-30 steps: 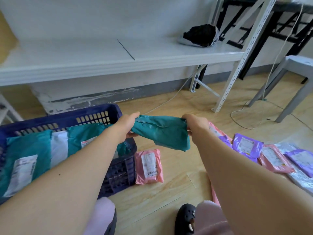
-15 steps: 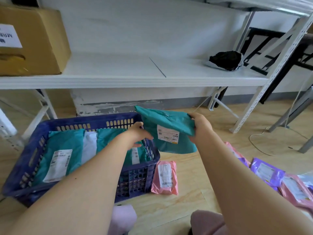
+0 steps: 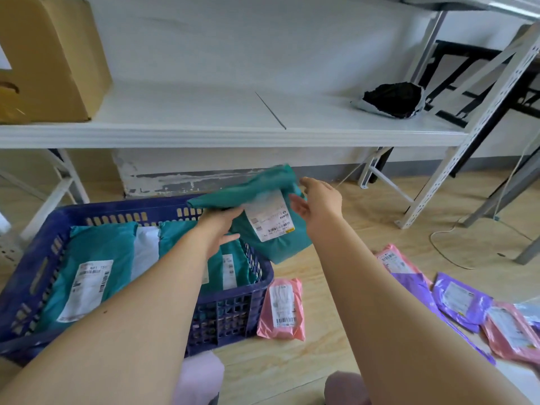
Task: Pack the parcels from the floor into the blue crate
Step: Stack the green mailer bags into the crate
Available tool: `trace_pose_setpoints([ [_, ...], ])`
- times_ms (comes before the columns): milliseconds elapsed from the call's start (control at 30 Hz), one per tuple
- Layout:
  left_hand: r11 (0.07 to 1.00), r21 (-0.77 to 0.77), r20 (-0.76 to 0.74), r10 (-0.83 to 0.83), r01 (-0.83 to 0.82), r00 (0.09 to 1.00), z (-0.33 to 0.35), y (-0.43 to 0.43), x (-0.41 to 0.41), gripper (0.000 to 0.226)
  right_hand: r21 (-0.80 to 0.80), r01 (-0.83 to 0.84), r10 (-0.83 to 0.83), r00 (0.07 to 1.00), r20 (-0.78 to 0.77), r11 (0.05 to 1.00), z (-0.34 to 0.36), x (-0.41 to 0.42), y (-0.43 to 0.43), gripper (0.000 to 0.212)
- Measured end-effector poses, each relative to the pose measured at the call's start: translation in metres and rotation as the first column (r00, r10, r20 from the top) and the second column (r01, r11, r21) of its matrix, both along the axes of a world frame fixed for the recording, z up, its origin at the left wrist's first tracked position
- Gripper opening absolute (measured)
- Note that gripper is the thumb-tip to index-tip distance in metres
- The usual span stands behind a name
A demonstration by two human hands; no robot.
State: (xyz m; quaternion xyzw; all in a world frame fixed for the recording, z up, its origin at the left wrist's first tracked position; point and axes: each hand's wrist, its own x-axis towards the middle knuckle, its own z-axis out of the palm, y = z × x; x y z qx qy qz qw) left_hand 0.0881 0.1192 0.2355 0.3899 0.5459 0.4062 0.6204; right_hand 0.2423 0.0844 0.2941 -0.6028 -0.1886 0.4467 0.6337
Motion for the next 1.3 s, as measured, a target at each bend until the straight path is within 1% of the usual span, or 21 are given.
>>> trace_pose_setpoints([
  [33, 0.998, -0.037, 0.017, 0.045, -0.044, 0.999, -0.001, 0.003, 0.002, 0.035, -0.012, 0.046, -0.045, 0.999, 0.021, 0.999, -0.003, 0.001, 0.002, 0.011],
  [100, 0.987, -0.11, 0.067, 0.123, -0.116, 0.99, -0.004, 0.006, 0.003, 0.04, -0.073, 0.105, -0.105, 0.994, 0.001, 0.992, -0.014, 0.001, 0.004, 0.014],
  [167, 0.964, -0.181, 0.132, 0.219, -0.194, 0.967, -0.005, 0.008, 0.003, 0.032, -0.177, 0.066, -0.079, 0.994, -0.068, 0.982, -0.03, -0.001, 0.007, 0.014],
  [267, 0.935, -0.264, 0.237, 0.299, -0.235, 0.924, -0.005, 0.008, 0.004, 0.025, -0.322, -0.106, 0.047, 0.981, -0.186, 0.941, -0.054, -0.006, 0.01, 0.022],
  [333, 0.928, -0.299, 0.292, 0.312, -0.223, 0.904, -0.005, 0.006, 0.004, 0.025, -0.404, -0.239, 0.182, 0.968, -0.175, 0.883, -0.062, -0.012, 0.008, 0.031],
  [433, 0.922, -0.322, 0.332, 0.322, -0.215, 0.887, -0.006, 0.005, 0.004, 0.024, -0.466, -0.399, 0.381, 0.914, -0.137, 0.789, -0.064, -0.021, 0.002, 0.044],
  [533, 0.911, -0.352, 0.356, 0.344, -0.216, 0.869, -0.005, 0.003, 0.004, 0.023, -0.499, -0.48, 0.476, 0.867, -0.146, 0.722, -0.072, -0.031, -0.003, 0.051],
  [567, 0.906, -0.364, 0.366, 0.352, -0.215, 0.861, -0.005, 0.002, 0.005, 0.023, -0.491, -0.488, 0.467, 0.867, -0.175, 0.722, -0.076, -0.034, -0.005, 0.053],
  [633, 0.904, -0.374, 0.375, 0.354, -0.21, 0.857, -0.004, 0.001, 0.006, 0.023, -0.418, -0.47, 0.372, 0.879, -0.297, 0.778, -0.084, -0.039, -0.007, 0.051],
  [700, 0.914, -0.36, 0.377, 0.327, -0.189, 0.867, -0.005, 0.001, 0.008, 0.023, -0.324, -0.383, 0.237, 0.881, -0.41, 0.865, -0.085, -0.04, -0.006, 0.034],
  [767, 0.925, -0.347, 0.387, 0.288, -0.151, 0.876, -0.005, 0.0, 0.012, 0.02, -0.264, -0.257, 0.108, 0.874, -0.473, 0.93, -0.084, -0.036, -0.003, 0.016],
  [800, 0.93, -0.346, 0.385, 0.264, -0.127, 0.885, -0.004, -0.002, 0.013, 0.019, -0.241, -0.2, 0.057, 0.867, -0.495, 0.95, -0.082, -0.032, -0.003, 0.012],
  [900, 0.931, -0.352, 0.336, 0.226, -0.101, 0.914, -0.003, -0.006, 0.021, 0.014, -0.183, -0.092, -0.013, 0.864, -0.504, 0.979, -0.079, -0.02, -0.001, 0.01],
  [967, 0.918, -0.365, 0.295, 0.273, -0.156, 0.916, -0.003, -0.008, 0.026, 0.011, -0.166, -0.052, -0.033, 0.882, -0.47, 0.985, -0.077, -0.012, 0.001, 0.012],
  [1000, 0.903, -0.369, 0.268, 0.332, -0.222, 0.905, -0.004, -0.008, 0.027, 0.012, -0.169, -0.031, -0.048, 0.895, -0.444, 0.985, -0.077, -0.008, 0.001, 0.012],
  [1067, 0.842, -0.348, 0.15, 0.484, -0.412, 0.862, -0.01, -0.004, 0.022, 0.038, -0.186, 0.006, -0.073, 0.932, -0.355, 0.982, -0.078, 0.0, 0.001, 0.008],
  [1100, 0.81, -0.3, 0.046, 0.54, -0.504, 0.84, -0.013, -0.002, 0.017, 0.051, -0.191, 0.027, -0.083, 0.953, -0.292, 0.981, -0.078, 0.004, 0.001, 0.005],
  [1133, 0.797, -0.228, -0.065, 0.56, -0.559, 0.826, -0.017, 0.0, 0.012, 0.06, -0.188, 0.044, -0.085, 0.973, -0.217, 0.981, -0.077, 0.008, 0.002, 0.01],
  [1167, 0.802, -0.146, -0.166, 0.557, -0.579, 0.814, -0.02, 0.004, 0.006, 0.066, -0.183, 0.052, -0.077, 0.989, -0.129, 0.982, -0.076, 0.012, 0.004, 0.015],
  [1233, 0.837, 0.005, -0.298, 0.524, -0.547, 0.798, -0.019, 0.009, -0.004, 0.07, -0.153, 0.03, -0.023, 0.999, 0.046, 0.988, -0.07, 0.016, 0.006, 0.019],
  [1300, 0.894, 0.115, -0.425, 0.439, -0.434, 0.792, -0.018, 0.014, -0.01, 0.067, -0.117, -0.023, 0.04, 0.988, 0.147, 0.993, -0.062, 0.015, 0.009, 0.018],
])
